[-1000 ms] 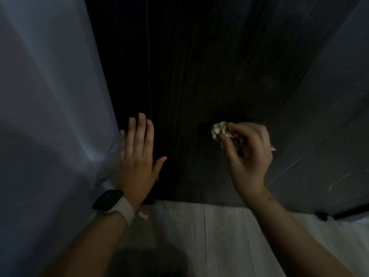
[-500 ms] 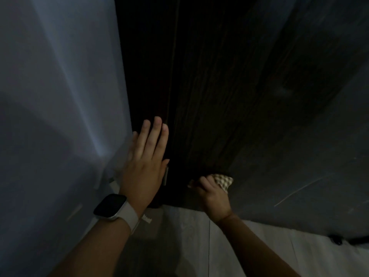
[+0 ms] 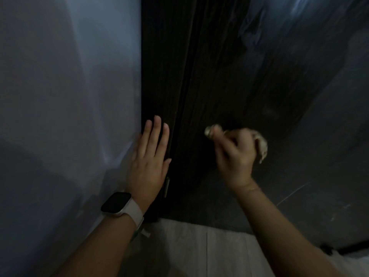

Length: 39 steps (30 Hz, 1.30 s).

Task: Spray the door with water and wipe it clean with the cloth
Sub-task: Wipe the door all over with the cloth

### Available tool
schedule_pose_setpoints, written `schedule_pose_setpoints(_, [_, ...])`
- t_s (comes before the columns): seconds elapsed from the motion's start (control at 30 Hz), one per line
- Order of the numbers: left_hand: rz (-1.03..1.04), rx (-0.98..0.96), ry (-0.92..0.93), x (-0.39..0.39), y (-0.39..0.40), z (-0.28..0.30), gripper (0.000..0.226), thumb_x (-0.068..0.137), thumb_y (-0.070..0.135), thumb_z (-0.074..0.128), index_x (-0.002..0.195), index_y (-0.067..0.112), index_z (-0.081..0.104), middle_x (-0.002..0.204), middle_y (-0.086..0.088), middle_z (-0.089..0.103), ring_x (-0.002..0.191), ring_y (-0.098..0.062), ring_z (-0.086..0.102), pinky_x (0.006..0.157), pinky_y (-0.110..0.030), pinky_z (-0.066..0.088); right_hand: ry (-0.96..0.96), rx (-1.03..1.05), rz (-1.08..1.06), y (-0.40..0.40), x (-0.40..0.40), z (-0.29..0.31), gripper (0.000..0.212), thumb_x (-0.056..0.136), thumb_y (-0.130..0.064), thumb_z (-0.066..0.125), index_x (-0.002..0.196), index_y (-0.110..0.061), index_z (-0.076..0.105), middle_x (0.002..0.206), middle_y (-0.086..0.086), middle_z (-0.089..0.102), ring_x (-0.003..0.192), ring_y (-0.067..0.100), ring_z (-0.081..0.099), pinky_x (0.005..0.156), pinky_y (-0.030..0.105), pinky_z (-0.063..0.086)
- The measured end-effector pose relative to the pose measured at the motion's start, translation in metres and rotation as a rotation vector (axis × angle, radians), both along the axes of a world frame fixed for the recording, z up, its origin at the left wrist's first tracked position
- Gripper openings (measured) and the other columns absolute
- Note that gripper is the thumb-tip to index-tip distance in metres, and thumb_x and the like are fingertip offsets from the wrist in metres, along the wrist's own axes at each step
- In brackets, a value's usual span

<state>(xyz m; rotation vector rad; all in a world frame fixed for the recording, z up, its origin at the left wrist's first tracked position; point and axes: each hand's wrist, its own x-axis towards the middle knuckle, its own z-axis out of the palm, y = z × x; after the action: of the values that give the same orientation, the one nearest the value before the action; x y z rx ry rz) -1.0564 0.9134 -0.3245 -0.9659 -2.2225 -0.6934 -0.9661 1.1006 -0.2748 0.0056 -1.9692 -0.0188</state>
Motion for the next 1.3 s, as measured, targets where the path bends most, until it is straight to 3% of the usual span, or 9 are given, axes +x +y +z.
schedule_pose_setpoints(0.23, [-0.093,-0.138,-0.082,0.001,-0.024,0.013,0.098,0.084,0.023,0.072,0.158,0.015,0.008,0.166,-0.003,-0.009,0.153,-0.022,-0.003,0.116,-0.041,0.020,-0.551,0.264,0.113,0.003,0.020,-0.058,0.030,0.094,-0.013,0.047,0.105,-0.001,0.072,0.096,0.006,0.042,0.079,0.021,0.041,0.068,0.032,0.034])
schedule_pose_setpoints(0.4, [-0.117,-0.142,-0.151,0.006,-0.025,0.018,0.100,0.083,0.023,0.074,0.158,0.016,0.009,0.166,-0.001,-0.011,0.153,-0.019,-0.005,0.114,-0.038,0.020,-0.205,0.251,0.027,0.001,0.017,0.059,0.018,0.096,-0.010,0.059,0.096,-0.003,0.075,0.072,0.014,0.054,0.063,0.028,0.049,0.057,0.040,0.039])
schedule_pose_setpoints(0.5, [-0.137,-0.136,-0.183,0.008,-0.024,0.018,0.101,0.084,0.023,0.073,0.158,0.019,0.005,0.164,0.003,-0.018,0.152,-0.016,-0.009,0.111,-0.033,0.021,0.077,0.068,-0.077,0.002,0.011,0.128,0.016,0.096,-0.016,0.064,0.092,-0.005,0.075,0.076,0.015,0.054,0.070,0.022,0.049,0.068,0.025,0.038])
schedule_pose_setpoints(0.63, [-0.173,-0.118,-0.211,0.005,-0.026,0.018,0.101,0.086,0.023,0.071,0.157,0.023,-0.001,0.163,0.008,-0.022,0.151,-0.013,-0.012,0.110,-0.031,0.024,0.216,-0.059,-0.099,-0.006,0.001,0.130,0.012,0.094,-0.009,0.066,0.091,-0.001,0.074,0.078,0.015,0.053,0.073,0.018,0.048,0.069,0.025,0.040])
schedule_pose_setpoints(0.8, [-0.163,-0.086,-0.192,0.005,-0.024,0.016,0.103,0.082,0.020,0.076,0.158,0.020,0.006,0.165,0.005,-0.015,0.152,-0.015,-0.007,0.109,-0.035,0.026,-0.140,0.178,0.017,-0.024,-0.006,0.051,0.015,0.091,-0.004,0.065,0.077,0.001,0.070,0.071,0.013,0.052,0.064,0.025,0.042,0.055,0.041,0.038])
schedule_pose_setpoints(0.93, [-0.143,-0.074,-0.170,0.008,-0.021,0.016,0.106,0.079,0.022,0.078,0.158,0.020,0.006,0.166,0.000,-0.011,0.153,-0.020,-0.001,0.110,-0.039,0.026,-0.533,0.422,0.040,-0.014,0.013,0.046,0.022,0.091,-0.011,0.052,0.102,-0.008,0.072,0.086,0.008,0.053,0.076,0.023,0.047,0.067,0.035,0.039])
schedule_pose_setpoints(1.1, [-0.098,0.023,-0.053,0.004,-0.012,0.036,0.093,0.084,0.019,0.071,0.157,0.013,0.014,0.166,-0.005,-0.003,0.153,-0.022,-0.001,0.117,-0.050,0.017,-0.130,0.265,-0.137,0.003,0.024,0.162,0.027,0.099,-0.025,0.057,0.086,-0.008,0.074,0.078,0.013,0.054,0.073,0.028,0.052,0.064,0.036,0.039])
schedule_pose_setpoints(1.23, [-0.095,0.016,0.006,-0.009,-0.004,0.041,0.091,0.086,0.019,0.070,0.157,0.012,0.013,0.166,-0.008,0.002,0.153,-0.024,0.001,0.119,-0.050,0.017,0.196,0.027,-0.100,-0.001,0.010,0.218,0.021,0.096,-0.020,0.063,0.089,-0.003,0.074,0.083,0.009,0.049,0.078,0.007,0.044,0.069,0.017,0.036])
schedule_pose_setpoints(1.3, [-0.082,-0.006,0.021,-0.009,-0.004,0.040,0.093,0.084,0.020,0.072,0.156,0.011,0.013,0.166,-0.009,0.003,0.153,-0.026,0.003,0.119,-0.051,0.019,0.219,0.051,-0.095,-0.005,-0.003,0.198,0.024,0.096,-0.014,0.062,0.078,0.001,0.069,0.077,0.014,0.051,0.072,0.017,0.046,0.064,0.030,0.040])
